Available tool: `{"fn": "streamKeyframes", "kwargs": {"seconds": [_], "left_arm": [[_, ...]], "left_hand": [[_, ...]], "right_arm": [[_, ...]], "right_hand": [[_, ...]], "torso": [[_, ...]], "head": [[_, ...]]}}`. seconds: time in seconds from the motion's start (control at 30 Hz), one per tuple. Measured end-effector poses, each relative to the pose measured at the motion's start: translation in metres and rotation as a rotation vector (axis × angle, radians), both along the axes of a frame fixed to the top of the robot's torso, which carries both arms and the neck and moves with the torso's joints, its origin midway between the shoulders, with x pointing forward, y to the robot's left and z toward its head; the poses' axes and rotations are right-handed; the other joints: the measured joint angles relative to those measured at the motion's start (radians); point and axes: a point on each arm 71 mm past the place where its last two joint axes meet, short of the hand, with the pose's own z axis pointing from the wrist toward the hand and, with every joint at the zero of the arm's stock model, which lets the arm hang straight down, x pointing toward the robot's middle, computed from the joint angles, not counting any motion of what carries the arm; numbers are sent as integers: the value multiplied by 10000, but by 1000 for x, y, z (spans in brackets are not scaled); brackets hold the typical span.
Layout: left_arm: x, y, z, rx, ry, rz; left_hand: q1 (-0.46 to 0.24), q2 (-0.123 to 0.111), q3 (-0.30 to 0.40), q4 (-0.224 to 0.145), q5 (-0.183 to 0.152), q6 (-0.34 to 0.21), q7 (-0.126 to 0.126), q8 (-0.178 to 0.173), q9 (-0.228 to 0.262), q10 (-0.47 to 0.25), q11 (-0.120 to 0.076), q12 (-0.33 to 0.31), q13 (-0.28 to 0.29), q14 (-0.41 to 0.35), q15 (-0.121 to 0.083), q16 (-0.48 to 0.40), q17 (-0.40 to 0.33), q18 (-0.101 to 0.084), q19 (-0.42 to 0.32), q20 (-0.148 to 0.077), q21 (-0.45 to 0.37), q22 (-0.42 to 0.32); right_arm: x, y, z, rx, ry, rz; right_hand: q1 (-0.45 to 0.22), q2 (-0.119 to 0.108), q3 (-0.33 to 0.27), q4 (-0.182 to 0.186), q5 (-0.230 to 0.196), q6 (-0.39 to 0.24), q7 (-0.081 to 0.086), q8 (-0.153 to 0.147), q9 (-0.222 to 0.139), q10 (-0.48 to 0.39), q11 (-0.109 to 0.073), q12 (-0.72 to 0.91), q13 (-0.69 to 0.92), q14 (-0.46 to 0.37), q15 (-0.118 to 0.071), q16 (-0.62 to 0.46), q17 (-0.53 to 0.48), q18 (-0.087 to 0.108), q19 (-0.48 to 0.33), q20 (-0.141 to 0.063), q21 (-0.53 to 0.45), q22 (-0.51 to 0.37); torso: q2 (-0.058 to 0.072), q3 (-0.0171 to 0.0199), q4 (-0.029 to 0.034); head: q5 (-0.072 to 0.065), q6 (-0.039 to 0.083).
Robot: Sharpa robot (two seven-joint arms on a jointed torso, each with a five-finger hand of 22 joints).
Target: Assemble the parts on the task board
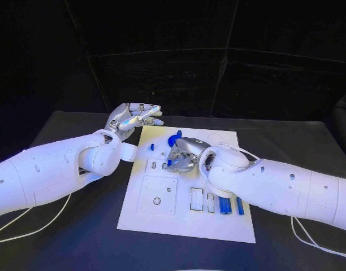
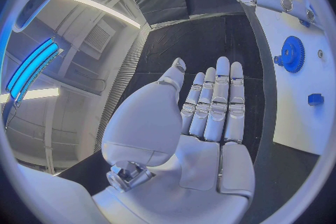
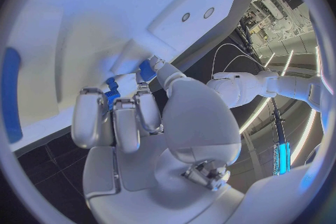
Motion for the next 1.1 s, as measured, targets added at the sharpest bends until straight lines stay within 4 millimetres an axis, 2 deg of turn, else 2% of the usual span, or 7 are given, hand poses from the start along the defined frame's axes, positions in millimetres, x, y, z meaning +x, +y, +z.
{"fn": "streamKeyframes", "kwargs": {"seconds": [0.43, 0.67, 0.8, 1.0, 1.1], "left_arm": [[0, 0, 0, 1, 7, 9], [0, 1, 0, 3, 10, 14], [0, 1, 0, 4, 13, 17], [0, 1, 0, 5, 16, 19], [0, 1, 0, 5, 17, 19]], "left_hand": [[0, 0, 0, 0, 0, 0, 0, 0, 0, 0, 0, 0, 0, 0, 0, 0, -1, 0, 0, 0, 0, 1], [0, 0, 0, 0, 0, 0, 0, 0, 0, 0, 0, 0, 0, 0, 0, 0, -2, 0, 0, 0, 0, 1], [0, 0, 0, 0, 0, 0, 0, 0, 0, 0, 0, 0, 0, 0, 0, 0, -2, 0, 0, 0, 0, 1], [0, 0, 0, 0, 0, 0, 0, 0, 0, 0, 0, 0, 0, 0, 0, 0, -3, -1, 0, 0, 0, 2], [0, 0, -19, -19, 0, 0, 0, 0, 0, 7, 7, 0, 0, 0, 0, -42, 1, -1, 0, 0, 0, -3]], "right_arm": [[-1, 0, 0, -71, -36, 53], [-1, 0, -1, -62, -65, 38], [-1, 0, -1, -45, -82, -9], [-1, -1, -2, 19, -131, -84], [-1, -1, -2, 75, -180, -161]], "right_hand": [[-114, -113, -168, 31, 27, -275, 67, -168, -78, -105, 56, -135, -101, 0, 74, 0, -1, -1, -16, 16, 0, -12], [-177, -177, -325, 46, 27, -741, 206, -419, -121, -359, 204, -468, -377, -17, 163, -43, -1, -1, -51, 95, -51, -79], [-245, -245, -465, 77, 83, -901, 267, -421, -124, -449, 233, -546, -506, 19, 199, -44, -1, -1, -71, 146, -71, -99], [-354, -354, -682, 187, 132, -1046, 263, -420, -119, -447, 231, -583, -548, 19, 198, -50, -1, -1, -71, 146, -71, -107], [-440, -440, -890, 312, 132, -1268, 308, -463, -122, -519, 304, -648, -621, 18, 268, -50, -1, -1, -67, 219, -71, -123]], "torso": [[-1, -1, 0], [-1, -1, 6], [-2, -2, 10], [-2, -4, 10], [-3, -4, 10]], "head": [[-7, -21], [-18, -27], [-19, -28], [-20, -24], [-19, -23]]}}
